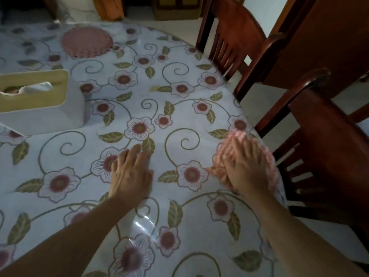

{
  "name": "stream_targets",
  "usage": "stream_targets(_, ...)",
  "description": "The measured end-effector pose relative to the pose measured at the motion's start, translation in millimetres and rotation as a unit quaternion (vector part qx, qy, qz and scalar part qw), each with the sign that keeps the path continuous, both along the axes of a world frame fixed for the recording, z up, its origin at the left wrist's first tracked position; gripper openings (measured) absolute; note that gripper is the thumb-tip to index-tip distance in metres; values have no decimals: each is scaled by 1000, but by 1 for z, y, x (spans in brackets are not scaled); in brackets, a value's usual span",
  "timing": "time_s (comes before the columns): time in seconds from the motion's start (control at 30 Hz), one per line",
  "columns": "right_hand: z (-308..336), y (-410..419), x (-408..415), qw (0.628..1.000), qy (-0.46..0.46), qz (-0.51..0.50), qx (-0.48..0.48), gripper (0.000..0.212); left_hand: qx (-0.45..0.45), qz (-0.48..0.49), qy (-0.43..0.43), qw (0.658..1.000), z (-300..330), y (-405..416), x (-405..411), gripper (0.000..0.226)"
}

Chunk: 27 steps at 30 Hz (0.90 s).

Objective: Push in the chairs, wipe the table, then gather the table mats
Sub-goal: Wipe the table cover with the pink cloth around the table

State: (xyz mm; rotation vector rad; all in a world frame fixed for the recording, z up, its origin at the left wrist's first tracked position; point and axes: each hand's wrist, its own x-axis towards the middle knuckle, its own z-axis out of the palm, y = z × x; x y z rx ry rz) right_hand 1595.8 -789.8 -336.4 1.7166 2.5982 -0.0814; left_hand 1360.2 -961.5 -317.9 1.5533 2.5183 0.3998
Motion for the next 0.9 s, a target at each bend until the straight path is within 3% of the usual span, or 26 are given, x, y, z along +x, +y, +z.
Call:
stream_targets(0.07, 3, 17, -23, 999, 17, -24, -36, 63, -9, 30, 5, 1000, 0, 10, -5, 50)
stream_targets(0.13, 5, 12, -48, 998, 46, 23, -22, 61, -22, 59, 3, 998, -1, 23, -7, 51)
stream_targets(0.2, 7, -11, -72, 977, 65, 203, 3, 60, -26, 80, -3, 996, 1, 34, -8, 52)
stream_targets(0.27, 4, -31, -86, 922, 83, 378, -19, 57, -13, 90, -10, 996, 1, 45, -12, 58)
stream_targets(0.33, 4, -34, -91, 892, 94, 439, -48, 58, -4, 91, -18, 996, 3, 51, -17, 68)
stream_targets(0.4, -1, -5, -96, 900, 81, 425, -43, 59, 5, 90, -14, 996, 3, 58, -26, 66)
stream_targets(0.53, -6, 92, -118, 977, 31, 209, 0, 64, 18, 130, -20, 991, 0, 74, -47, 42)
stream_targets(0.7, -5, 123, -174, 994, 25, 103, -24, 66, 17, 160, -13, 987, -3, 89, -71, 44)
stream_targets(0.77, -10, 110, -201, 989, 42, 138, -43, 66, 13, 167, -12, 986, -4, 90, -73, 50)
stream_targets(0.9, -21, 42, -241, 945, 48, 322, -34, 67, 43, 160, -41, 985, -4, 84, -74, 51)
